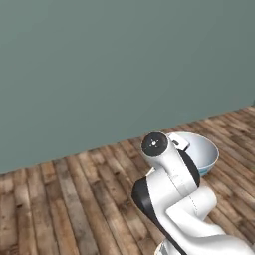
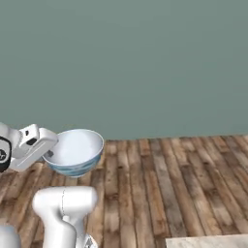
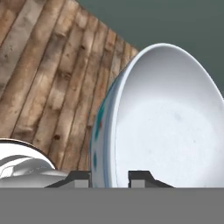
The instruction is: Pick up the bowls from the cabinet and place each bowl in front of a stool on the dining counter.
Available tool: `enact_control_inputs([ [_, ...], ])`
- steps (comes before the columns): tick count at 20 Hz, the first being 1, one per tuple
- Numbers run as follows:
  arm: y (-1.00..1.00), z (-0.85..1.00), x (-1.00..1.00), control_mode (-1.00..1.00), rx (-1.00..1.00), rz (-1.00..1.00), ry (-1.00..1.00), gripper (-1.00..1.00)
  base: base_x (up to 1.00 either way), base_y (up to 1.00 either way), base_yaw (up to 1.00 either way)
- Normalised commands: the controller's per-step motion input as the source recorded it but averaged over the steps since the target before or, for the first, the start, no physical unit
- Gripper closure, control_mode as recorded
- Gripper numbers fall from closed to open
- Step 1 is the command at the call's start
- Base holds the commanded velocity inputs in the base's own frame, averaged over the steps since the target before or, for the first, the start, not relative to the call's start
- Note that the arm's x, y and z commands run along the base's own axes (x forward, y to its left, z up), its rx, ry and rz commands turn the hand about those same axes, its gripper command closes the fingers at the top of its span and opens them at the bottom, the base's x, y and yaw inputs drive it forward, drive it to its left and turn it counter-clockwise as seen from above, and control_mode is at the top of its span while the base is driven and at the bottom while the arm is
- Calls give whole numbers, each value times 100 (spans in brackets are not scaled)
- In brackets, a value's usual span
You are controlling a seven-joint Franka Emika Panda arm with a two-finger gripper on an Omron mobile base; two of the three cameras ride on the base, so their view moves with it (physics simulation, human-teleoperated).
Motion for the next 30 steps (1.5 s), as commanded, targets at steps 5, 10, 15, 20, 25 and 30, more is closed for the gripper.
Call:
enact_control_inputs([
  [5, 0, 0, 0, 100, 0, 0, 0, 100, 100, 81, -64],
  [10, 0, 0, 0, 100, 0, 0, 0, 100, 100, 80, -69],
  [15, 0, 0, 0, 100, 0, 0, 0, 100, 88, 65, -75],
  [20, 0, 0, 0, 100, 0, 0, 0, 100, 82, 59, -76],
  [25, 0, 0, 0, 100, 0, 0, 0, 100, 83, 58, -76],
  [30, 0, 0, 0, 100, 0, 0, 0, 100, 87, 56, -74],
])
